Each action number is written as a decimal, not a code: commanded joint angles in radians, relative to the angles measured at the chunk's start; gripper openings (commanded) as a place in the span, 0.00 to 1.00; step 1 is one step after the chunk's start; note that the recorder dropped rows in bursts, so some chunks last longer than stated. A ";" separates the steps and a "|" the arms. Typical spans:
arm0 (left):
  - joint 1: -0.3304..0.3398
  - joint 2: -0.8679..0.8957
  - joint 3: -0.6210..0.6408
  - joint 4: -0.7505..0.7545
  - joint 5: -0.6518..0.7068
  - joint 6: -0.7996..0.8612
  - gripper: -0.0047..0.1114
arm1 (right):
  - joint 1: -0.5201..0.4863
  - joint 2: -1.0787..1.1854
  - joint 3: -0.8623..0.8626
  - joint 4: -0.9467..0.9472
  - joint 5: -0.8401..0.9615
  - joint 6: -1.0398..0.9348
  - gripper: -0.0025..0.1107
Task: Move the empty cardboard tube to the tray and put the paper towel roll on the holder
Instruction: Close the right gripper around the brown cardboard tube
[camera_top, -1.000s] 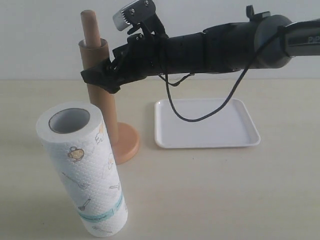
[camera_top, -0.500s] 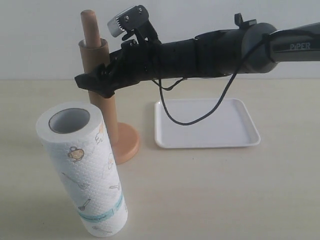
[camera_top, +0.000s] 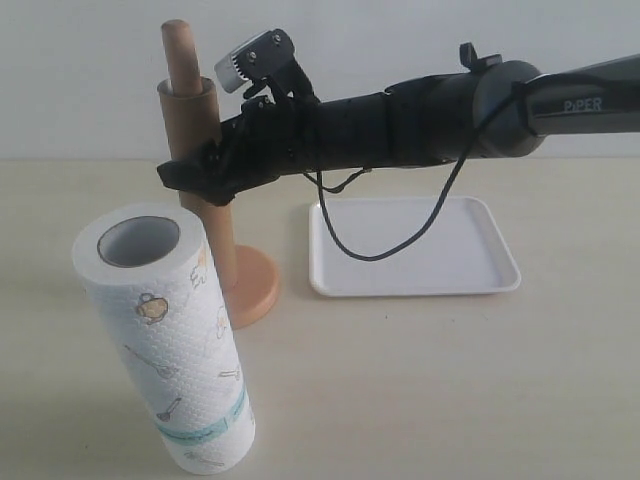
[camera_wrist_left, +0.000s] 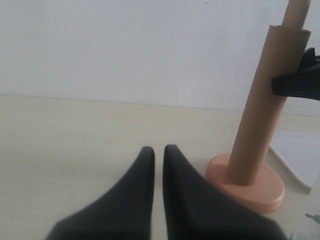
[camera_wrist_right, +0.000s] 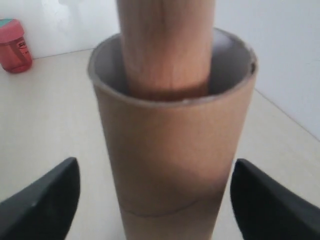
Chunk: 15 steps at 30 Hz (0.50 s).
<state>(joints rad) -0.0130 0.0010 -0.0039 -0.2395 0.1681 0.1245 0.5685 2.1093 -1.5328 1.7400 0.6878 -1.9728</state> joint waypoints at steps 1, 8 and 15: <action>0.003 -0.001 0.004 -0.007 -0.010 0.001 0.09 | 0.002 -0.004 -0.005 0.004 0.041 -0.043 0.48; 0.003 -0.001 0.004 -0.007 -0.010 0.001 0.09 | 0.002 -0.004 -0.005 0.004 0.074 -0.088 0.37; 0.003 -0.001 0.004 -0.007 -0.010 0.001 0.09 | 0.000 -0.015 -0.005 0.004 0.057 -0.105 0.36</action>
<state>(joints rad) -0.0130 0.0010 -0.0039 -0.2395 0.1681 0.1245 0.5685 2.1093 -1.5328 1.7381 0.7321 -2.0663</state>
